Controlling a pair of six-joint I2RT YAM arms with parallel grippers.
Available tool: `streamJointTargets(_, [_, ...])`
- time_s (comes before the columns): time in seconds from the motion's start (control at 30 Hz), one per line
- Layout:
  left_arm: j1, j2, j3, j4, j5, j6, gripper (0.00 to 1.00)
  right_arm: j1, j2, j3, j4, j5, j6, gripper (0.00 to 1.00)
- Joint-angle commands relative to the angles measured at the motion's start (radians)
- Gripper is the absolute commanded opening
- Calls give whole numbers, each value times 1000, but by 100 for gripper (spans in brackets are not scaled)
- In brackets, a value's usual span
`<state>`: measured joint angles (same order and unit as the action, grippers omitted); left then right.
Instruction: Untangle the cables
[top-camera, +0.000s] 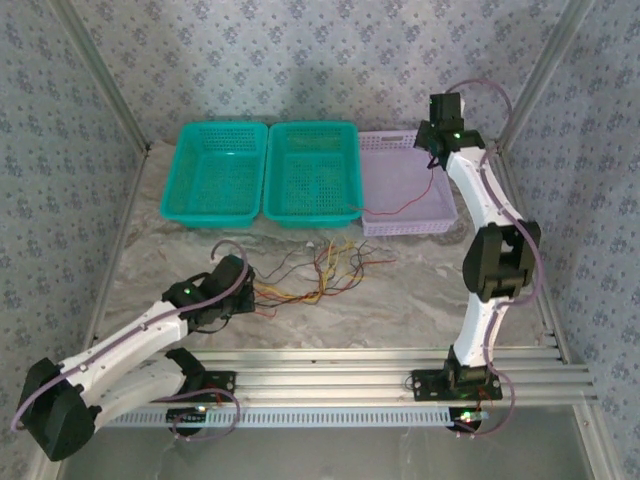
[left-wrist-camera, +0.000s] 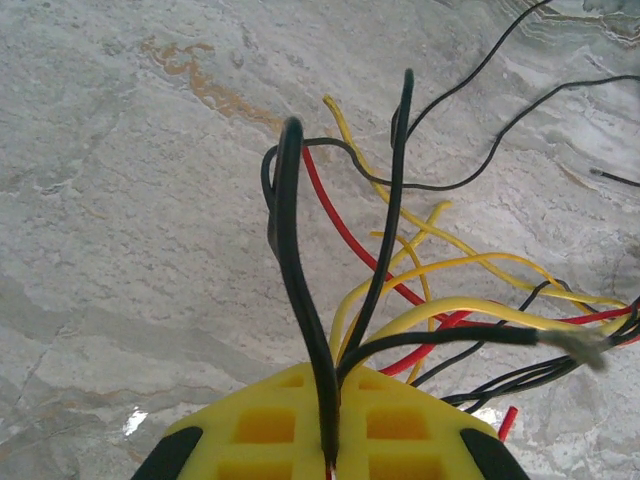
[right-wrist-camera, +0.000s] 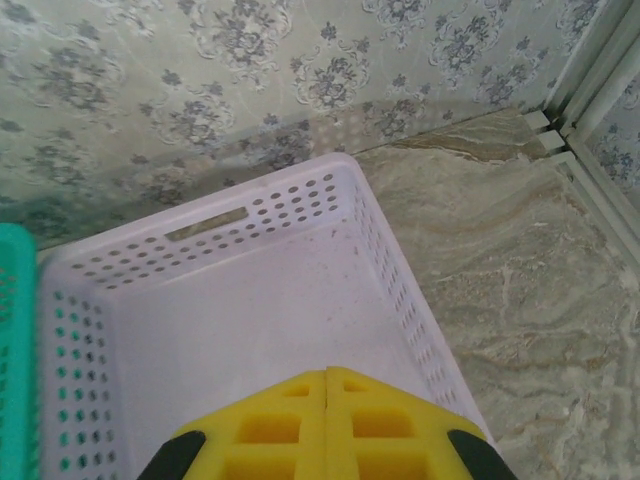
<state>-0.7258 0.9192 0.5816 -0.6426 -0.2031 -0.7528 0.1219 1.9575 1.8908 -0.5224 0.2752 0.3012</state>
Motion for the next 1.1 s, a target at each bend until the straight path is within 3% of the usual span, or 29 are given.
streamJointTargets(0.0, [-18, 14, 44, 18, -23, -8, 0, 27, 88, 79, -106, 69, -65, 0])
streamJointTargets(0.47, [-33, 10, 32, 1, -29, -12, 0, 36, 261, 139, -179, 48, -80, 0])
streamJointTargets(0.77, [-39, 7, 18, 4, -28, -20, 0, 25, 290, 241, -246, 4, -65, 37])
streamJointTargets(0.87, [-39, 7, 17, 3, -28, -18, 0, 28, 256, 236, -240, -21, -45, 43])
streamJointTargets(0.97, [-39, 8, 15, 0, -28, -18, 0, 34, 180, 164, -164, -51, -16, 57])
streamJointTargets(1.07, [-39, 7, 15, 5, -26, -19, 0, 41, 135, 156, -164, -72, -11, 62])
